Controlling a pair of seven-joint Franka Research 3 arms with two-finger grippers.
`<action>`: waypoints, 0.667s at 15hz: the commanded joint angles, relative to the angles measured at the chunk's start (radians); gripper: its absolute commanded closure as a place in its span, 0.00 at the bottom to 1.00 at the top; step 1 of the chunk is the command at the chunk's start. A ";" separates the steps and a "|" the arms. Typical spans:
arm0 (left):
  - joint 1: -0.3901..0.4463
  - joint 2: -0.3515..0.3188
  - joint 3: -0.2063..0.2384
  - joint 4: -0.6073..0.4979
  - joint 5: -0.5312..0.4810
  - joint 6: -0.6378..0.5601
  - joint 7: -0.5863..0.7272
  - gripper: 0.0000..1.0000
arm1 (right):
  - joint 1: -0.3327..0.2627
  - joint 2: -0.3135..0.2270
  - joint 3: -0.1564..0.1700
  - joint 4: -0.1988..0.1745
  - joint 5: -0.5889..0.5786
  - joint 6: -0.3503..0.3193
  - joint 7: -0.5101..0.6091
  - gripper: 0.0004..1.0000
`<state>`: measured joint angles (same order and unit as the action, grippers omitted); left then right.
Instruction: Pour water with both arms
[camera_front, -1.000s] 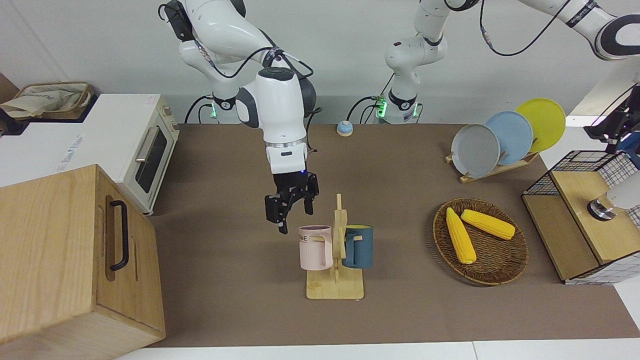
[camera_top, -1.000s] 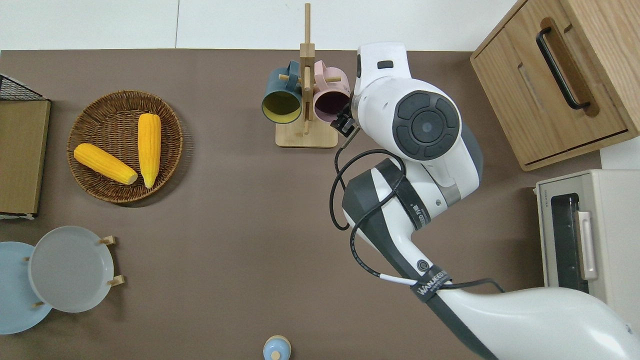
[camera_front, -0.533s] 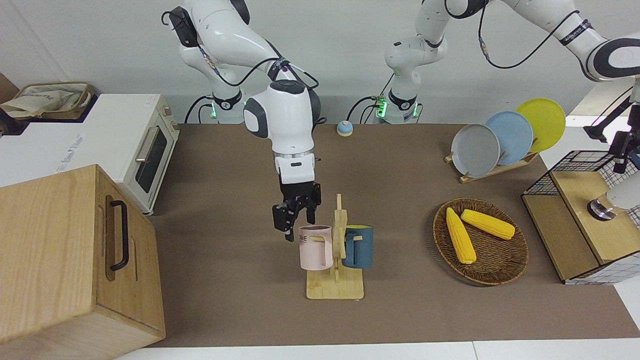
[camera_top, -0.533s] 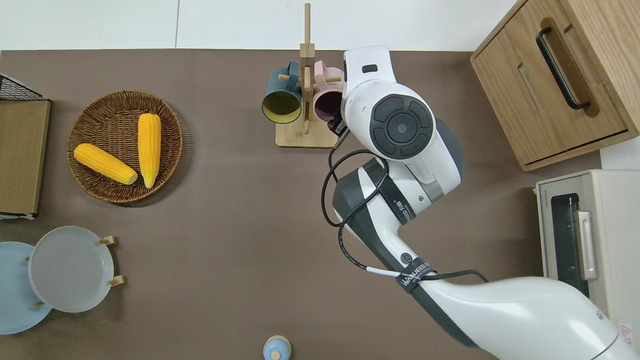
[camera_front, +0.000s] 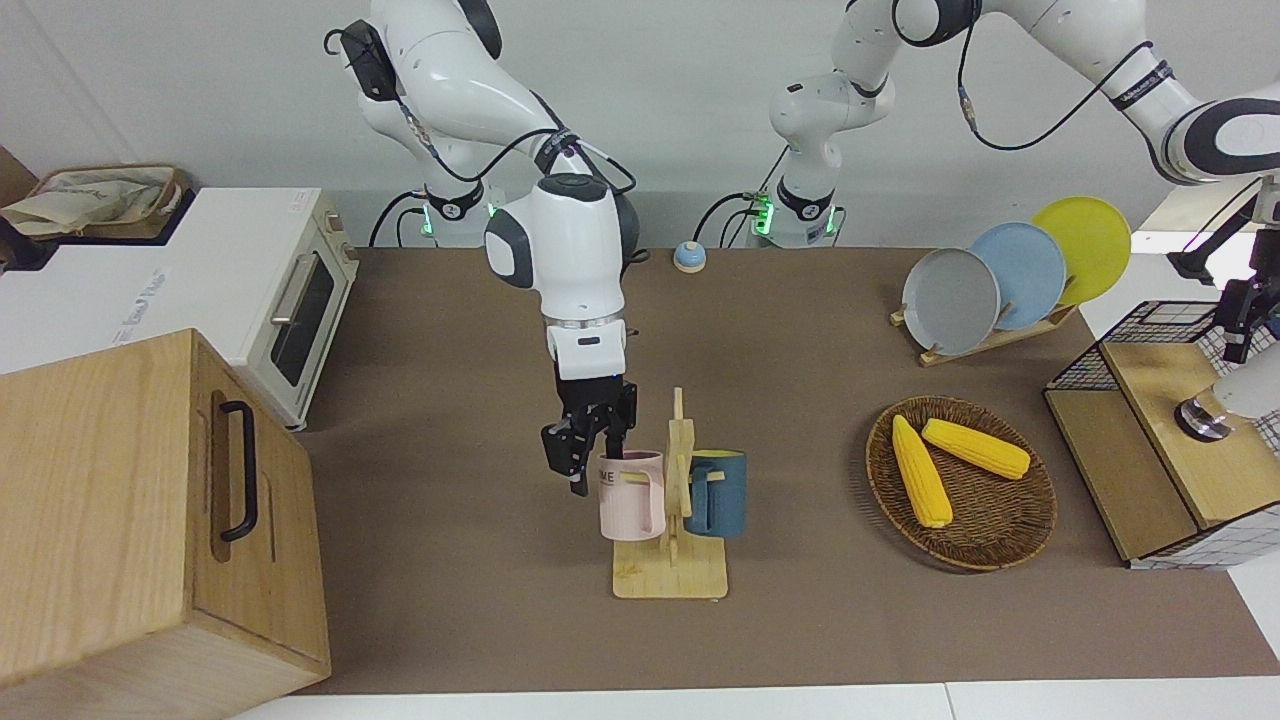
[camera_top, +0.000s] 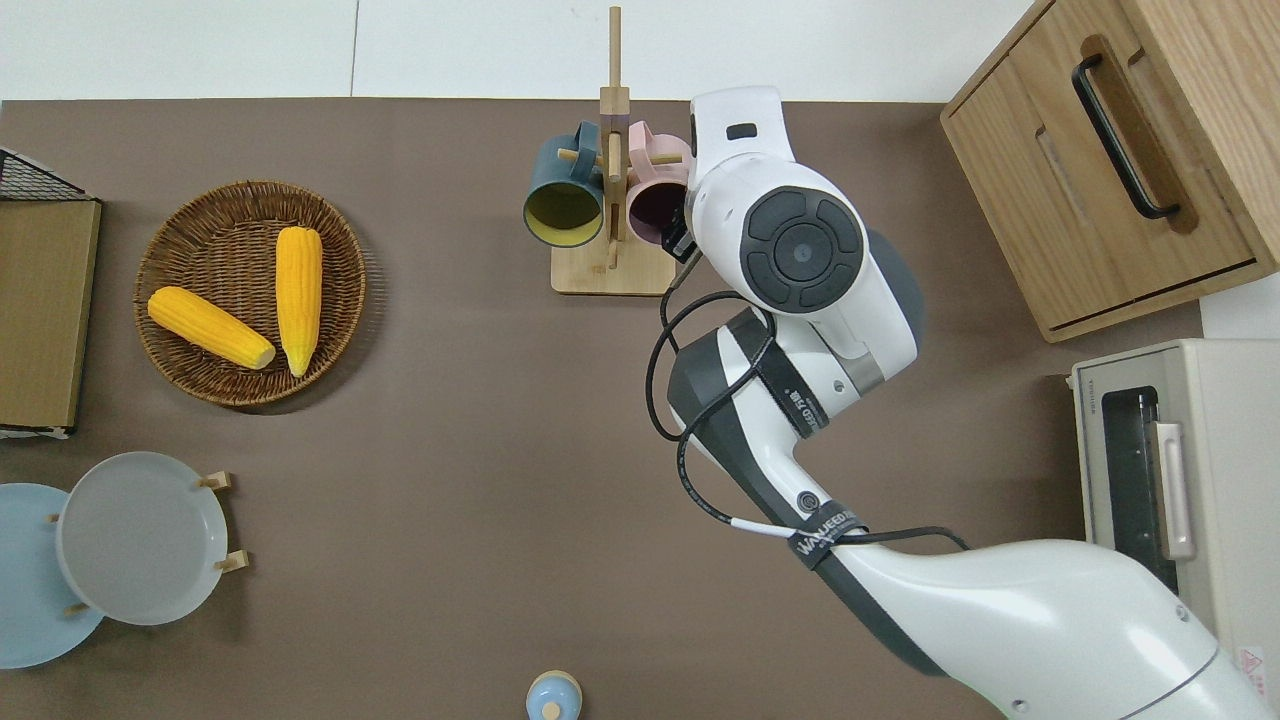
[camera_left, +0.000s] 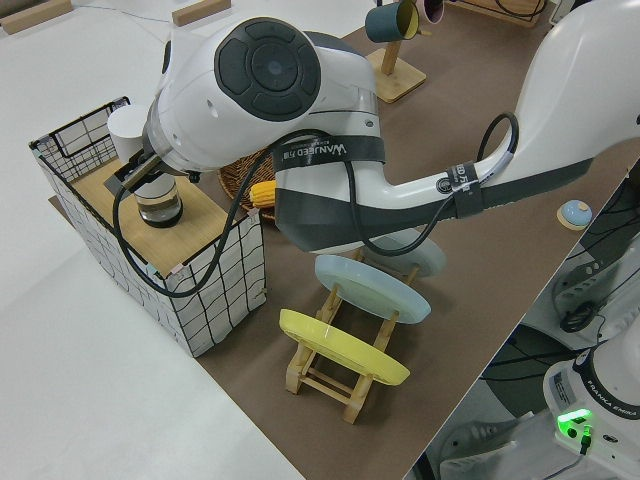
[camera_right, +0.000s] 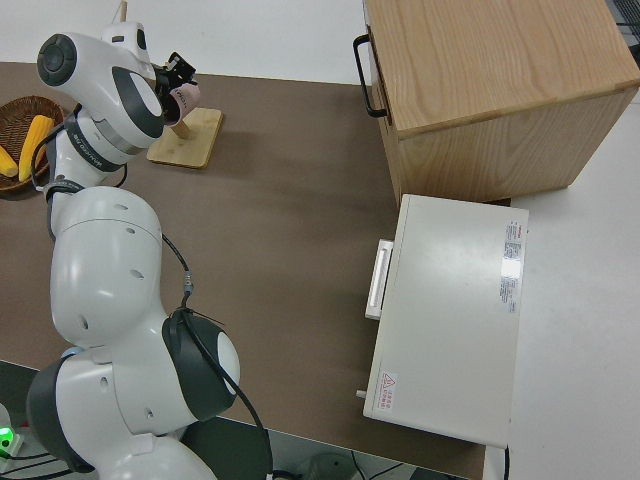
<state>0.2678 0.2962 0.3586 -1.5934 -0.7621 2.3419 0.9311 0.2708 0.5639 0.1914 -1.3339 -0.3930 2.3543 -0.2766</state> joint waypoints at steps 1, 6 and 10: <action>-0.007 0.026 -0.018 0.001 -0.065 0.074 0.041 0.00 | 0.019 0.027 -0.017 0.035 -0.020 0.011 -0.001 0.33; -0.005 0.032 -0.021 -0.011 -0.078 0.102 0.133 0.00 | 0.021 0.031 -0.017 0.035 -0.020 0.011 -0.001 0.50; -0.007 0.047 -0.021 -0.013 -0.083 0.129 0.198 0.00 | 0.022 0.031 -0.017 0.035 -0.020 0.011 -0.001 0.55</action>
<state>0.2673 0.3346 0.3353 -1.5943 -0.8140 2.4247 1.0624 0.2850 0.5738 0.1807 -1.3292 -0.3934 2.3568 -0.2766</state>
